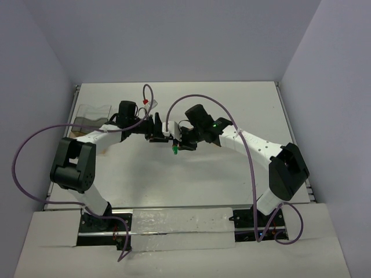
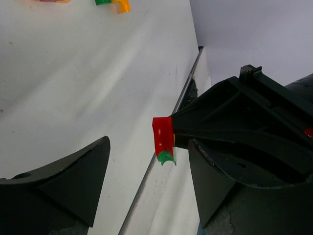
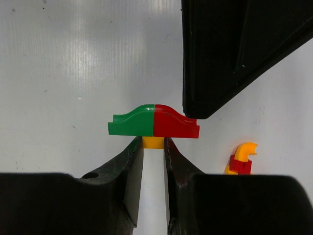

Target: Sort the legos into containers by color

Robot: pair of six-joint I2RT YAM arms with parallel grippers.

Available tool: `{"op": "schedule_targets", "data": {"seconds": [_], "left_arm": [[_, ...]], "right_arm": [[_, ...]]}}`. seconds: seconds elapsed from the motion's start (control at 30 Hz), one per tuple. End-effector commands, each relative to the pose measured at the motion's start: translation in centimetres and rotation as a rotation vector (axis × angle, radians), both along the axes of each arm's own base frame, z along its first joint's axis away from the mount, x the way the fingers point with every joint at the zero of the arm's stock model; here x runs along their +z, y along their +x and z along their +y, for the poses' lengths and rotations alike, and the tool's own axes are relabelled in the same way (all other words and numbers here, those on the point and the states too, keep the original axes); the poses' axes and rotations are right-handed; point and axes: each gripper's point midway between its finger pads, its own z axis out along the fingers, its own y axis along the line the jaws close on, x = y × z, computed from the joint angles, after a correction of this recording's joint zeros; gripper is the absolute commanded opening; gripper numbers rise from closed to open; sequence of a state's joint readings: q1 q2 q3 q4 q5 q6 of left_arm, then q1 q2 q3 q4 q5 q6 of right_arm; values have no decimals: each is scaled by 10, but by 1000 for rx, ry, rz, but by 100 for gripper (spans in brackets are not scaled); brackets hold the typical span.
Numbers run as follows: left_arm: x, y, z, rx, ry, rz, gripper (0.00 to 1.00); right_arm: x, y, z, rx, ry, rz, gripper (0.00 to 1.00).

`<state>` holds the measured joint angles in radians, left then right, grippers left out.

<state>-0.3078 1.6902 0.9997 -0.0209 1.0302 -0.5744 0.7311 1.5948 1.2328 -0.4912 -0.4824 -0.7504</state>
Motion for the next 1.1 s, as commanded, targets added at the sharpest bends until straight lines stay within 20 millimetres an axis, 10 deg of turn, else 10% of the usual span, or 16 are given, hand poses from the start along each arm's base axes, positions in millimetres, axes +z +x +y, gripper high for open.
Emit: {"op": "schedule_targets", "data": {"seconds": [0.0,0.6,1.07], "left_arm": [[13,-1,-10,-51,-65,-40,73],[7,-6,-16,-84,-54,-14,44],[7,-7,-19,-98,-75,19,43]], "right_arm": [[18,5,14,9,38,-28,0],[18,12,17,-17,25,-53,0],[17,14,19,-25,20,-66,0]]}}
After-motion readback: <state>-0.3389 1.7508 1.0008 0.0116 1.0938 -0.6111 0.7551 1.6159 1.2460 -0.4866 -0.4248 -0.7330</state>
